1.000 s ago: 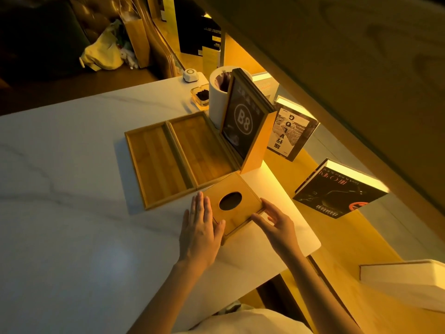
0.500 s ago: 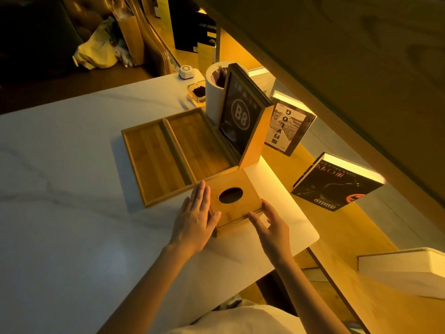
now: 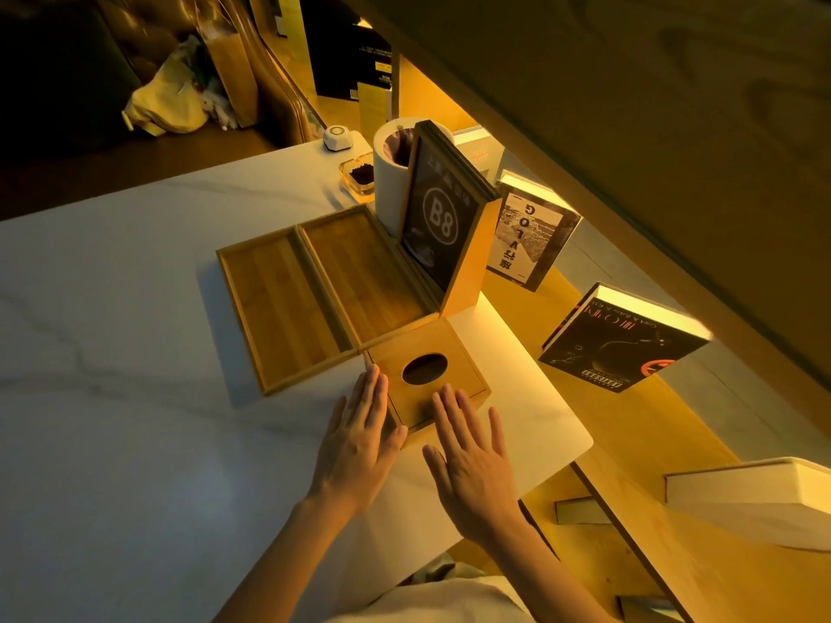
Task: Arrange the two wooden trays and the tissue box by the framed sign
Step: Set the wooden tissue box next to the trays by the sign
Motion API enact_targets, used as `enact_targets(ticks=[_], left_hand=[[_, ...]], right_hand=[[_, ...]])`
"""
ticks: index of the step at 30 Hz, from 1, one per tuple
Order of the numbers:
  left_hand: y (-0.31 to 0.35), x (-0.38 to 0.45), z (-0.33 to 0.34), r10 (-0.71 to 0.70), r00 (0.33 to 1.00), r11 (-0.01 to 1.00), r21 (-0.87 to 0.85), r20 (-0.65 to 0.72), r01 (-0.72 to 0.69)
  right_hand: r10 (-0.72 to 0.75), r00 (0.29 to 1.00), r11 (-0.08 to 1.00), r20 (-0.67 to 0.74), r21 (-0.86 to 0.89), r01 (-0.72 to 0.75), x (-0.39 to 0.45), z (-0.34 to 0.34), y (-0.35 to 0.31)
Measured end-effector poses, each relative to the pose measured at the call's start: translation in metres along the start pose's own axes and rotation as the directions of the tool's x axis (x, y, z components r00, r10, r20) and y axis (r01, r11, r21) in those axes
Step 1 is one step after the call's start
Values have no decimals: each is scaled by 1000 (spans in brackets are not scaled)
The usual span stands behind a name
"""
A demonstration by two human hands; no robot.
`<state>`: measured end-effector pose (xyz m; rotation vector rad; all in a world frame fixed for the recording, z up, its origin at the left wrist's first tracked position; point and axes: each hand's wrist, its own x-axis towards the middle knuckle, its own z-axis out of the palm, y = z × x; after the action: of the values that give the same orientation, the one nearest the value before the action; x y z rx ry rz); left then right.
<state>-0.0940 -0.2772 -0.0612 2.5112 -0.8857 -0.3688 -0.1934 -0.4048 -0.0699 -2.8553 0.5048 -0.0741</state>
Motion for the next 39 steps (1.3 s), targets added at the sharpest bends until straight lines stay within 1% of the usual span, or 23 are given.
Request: enact_targets(ticks=[4, 8, 12, 20, 25, 33, 39], left_hand=[[0, 5, -2, 21, 1000, 999, 38, 10, -21], [7, 14, -1, 39, 999, 999, 31, 10, -40], [15, 26, 3, 47, 999, 998, 36, 14, -48], [32, 52, 9, 72, 997, 996, 56, 13, -73], [43, 66, 11, 74, 997, 995, 70, 20, -75], [56, 82, 15, 48, 998, 994, 102, 30, -51], [64, 89, 16, 29, 999, 991, 128, 43, -34]], right_hand=[[-6, 1000, 1000, 11, -7, 6, 2, 0, 3], [-6, 999, 999, 35, 45, 4, 8, -2, 12], [8, 999, 999, 43, 35, -10, 16, -4, 24], [22, 997, 993, 69, 117, -30, 31, -15, 45], [39, 995, 992, 95, 113, -50, 40, -24, 55], [31, 996, 993, 79, 110, -40, 51, -28, 72], [17, 994, 998, 111, 54, -24, 58, -33, 84]])
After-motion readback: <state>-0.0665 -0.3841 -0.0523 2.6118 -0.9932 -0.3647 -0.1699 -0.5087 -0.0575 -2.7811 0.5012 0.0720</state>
